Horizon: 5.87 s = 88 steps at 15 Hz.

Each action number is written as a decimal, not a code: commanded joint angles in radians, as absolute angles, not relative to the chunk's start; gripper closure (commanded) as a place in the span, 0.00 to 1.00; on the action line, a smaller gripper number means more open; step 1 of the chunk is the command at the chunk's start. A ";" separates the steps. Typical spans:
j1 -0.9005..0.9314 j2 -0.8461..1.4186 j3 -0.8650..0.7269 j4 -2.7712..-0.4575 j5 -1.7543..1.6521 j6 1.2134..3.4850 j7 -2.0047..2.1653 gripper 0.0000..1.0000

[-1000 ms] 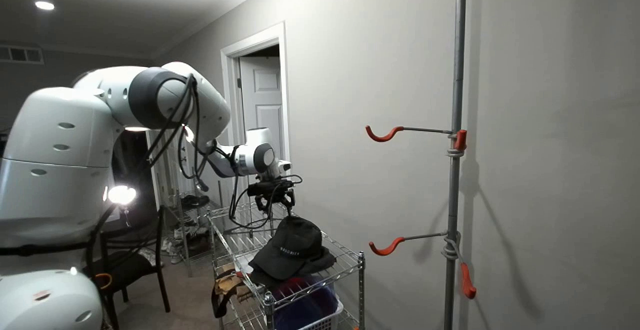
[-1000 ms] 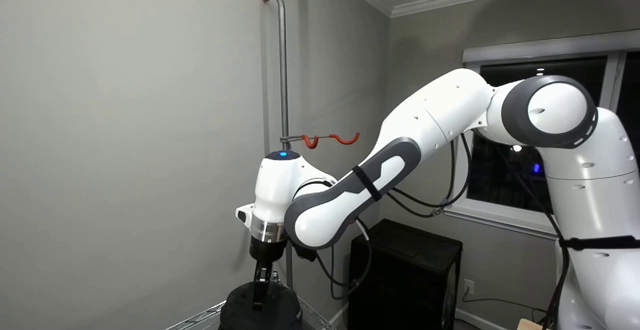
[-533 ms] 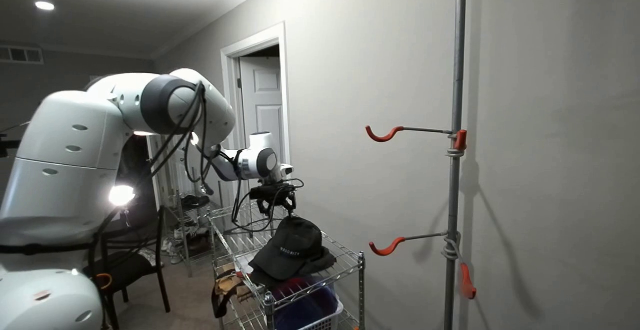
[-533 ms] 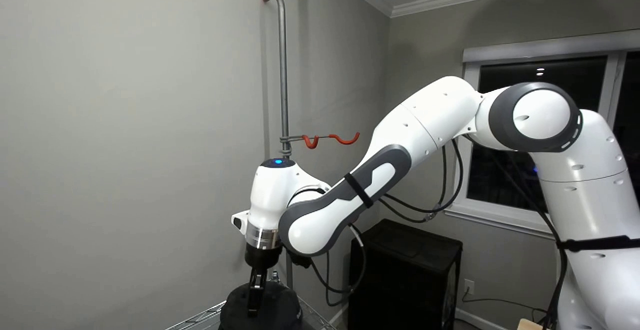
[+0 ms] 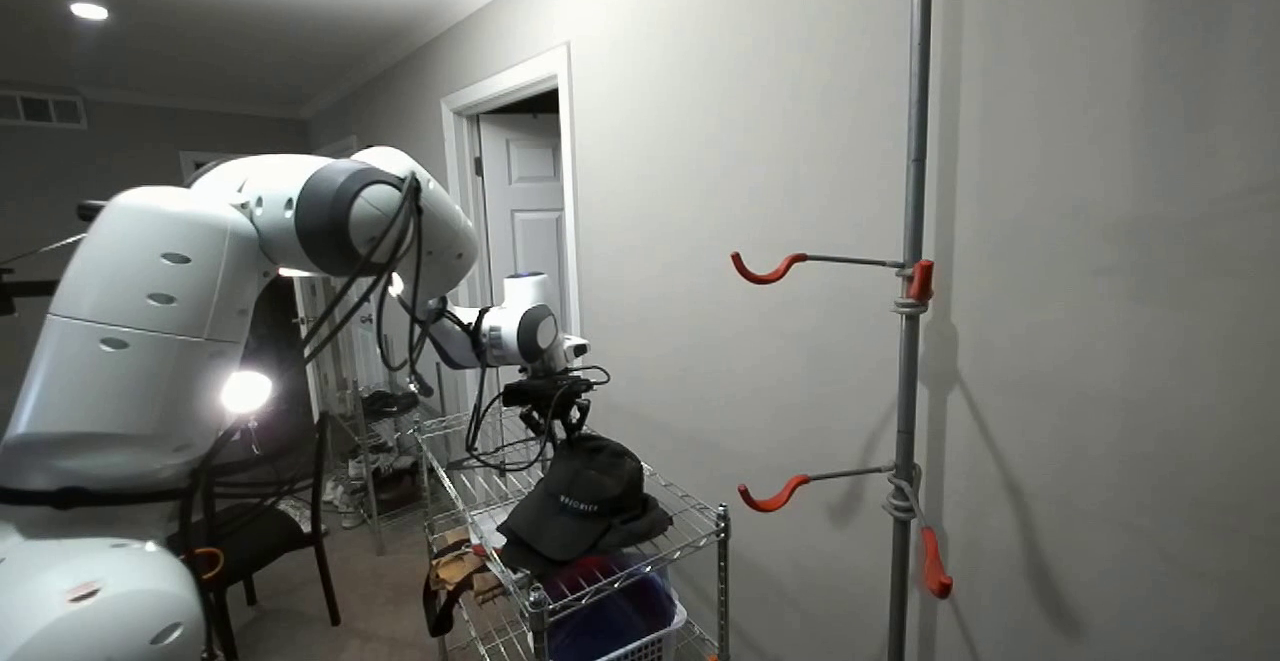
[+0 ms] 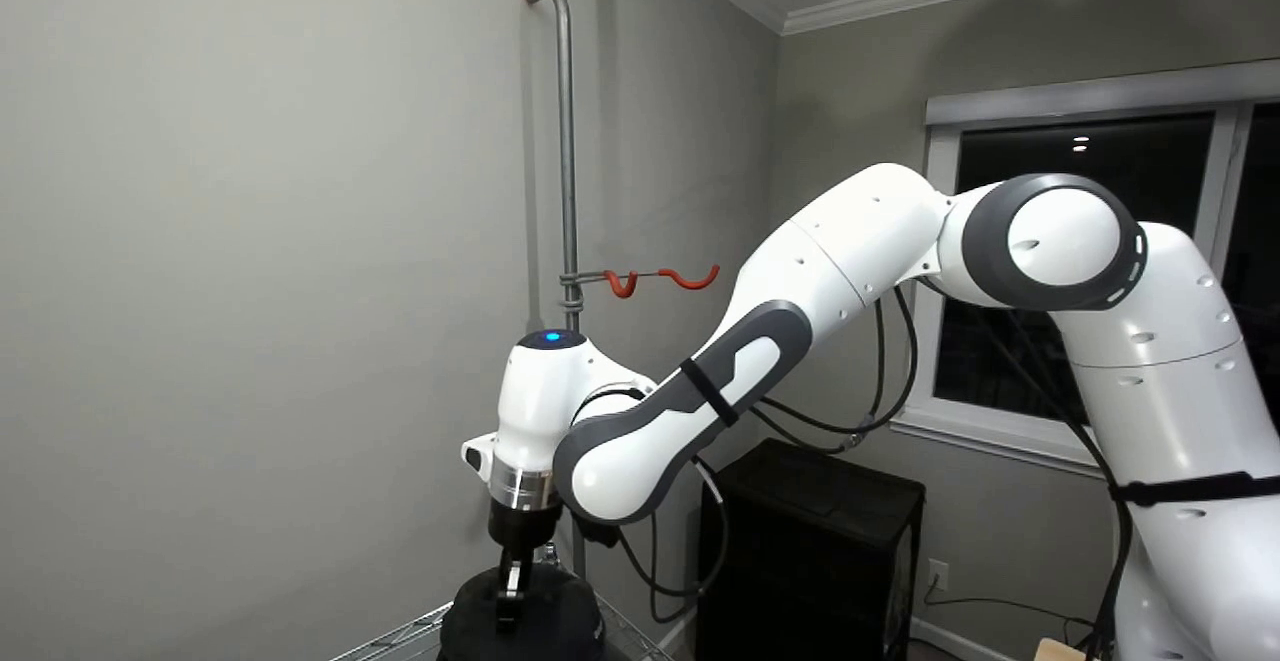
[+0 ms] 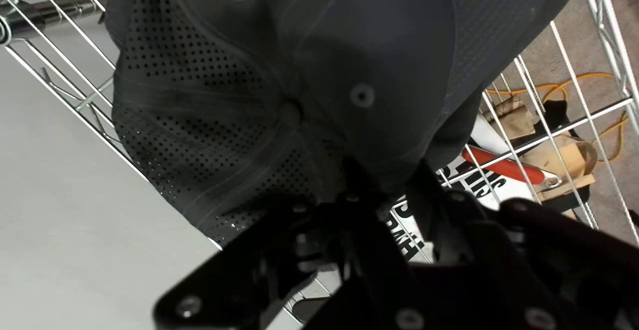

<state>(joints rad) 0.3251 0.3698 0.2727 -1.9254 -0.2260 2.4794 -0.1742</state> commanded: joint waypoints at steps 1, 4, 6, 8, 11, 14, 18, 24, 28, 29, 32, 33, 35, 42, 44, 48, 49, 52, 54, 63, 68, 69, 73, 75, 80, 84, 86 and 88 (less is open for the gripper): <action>0.306 0.359 0.278 -1.937 -0.202 2.498 -0.209 0.98; 0.302 0.355 0.276 -1.942 -0.203 2.499 -0.203 1.00; 0.301 0.338 0.274 -1.955 -0.203 2.505 -0.194 0.99; 0.308 0.299 0.265 -1.981 -0.219 2.516 -0.165 0.99; 0.319 0.215 0.254 -2.024 -0.242 2.529 -0.122 0.99; 0.329 0.125 0.249 -2.068 -0.277 2.525 -0.072 0.99; 0.326 0.025 0.259 -2.136 -0.314 2.536 0.008 0.99; 0.318 -0.182 0.282 -2.314 -0.302 2.504 0.091 0.99; 0.284 -0.407 0.290 -2.455 -0.312 2.454 0.182 0.99; 0.269 -0.464 0.288 -2.486 -0.310 2.436 0.201 0.99; 0.218 -0.566 0.272 -2.540 -0.304 2.400 0.203 0.99; 0.200 -0.591 0.263 -2.553 -0.304 2.392 0.194 0.99; 0.153 -0.627 0.233 -2.576 -0.306 2.385 0.176 0.99; 0.114 -0.617 0.014 -2.643 -0.222 2.502 -0.041 0.99; 0.136 -0.589 -0.055 -2.675 -0.168 2.587 -0.132 0.99; 0.277 -0.478 -0.207 -2.769 0.016 2.826 -0.356 0.99; 0.326 -0.453 -0.251 -2.789 0.070 2.872 -0.410 0.99; 0.291 -0.458 -0.214 -2.786 0.052 2.841 -0.371 0.98; 0.300 -0.441 -0.221 -2.782 0.056 2.847 -0.375 0.98; 0.011 -0.390 -0.184 -2.677 -0.088 2.928 -0.300 0.99; -0.174 -0.225 -0.150 -2.532 -0.202 3.139 -0.271 0.99; -0.213 -0.188 -0.126 -2.506 -0.213 3.168 -0.261 0.99; -0.341 -0.034 -0.055 -2.396 -0.266 3.211 -0.201 0.99; -0.322 0.011 -0.056 -2.364 -0.261 3.200 -0.201 0.99; -0.193 0.084 -0.070 -2.340 -0.227 3.226 -0.241 0.99; -0.139 0.117 -0.081 -2.338 -0.241 3.201 -0.254 0.99; -0.122 0.132 -0.127 -2.336 -0.288 3.194 -0.228 0.99; -0.097 0.140 -0.193 -2.332 -0.330 3.183 -0.215 0.99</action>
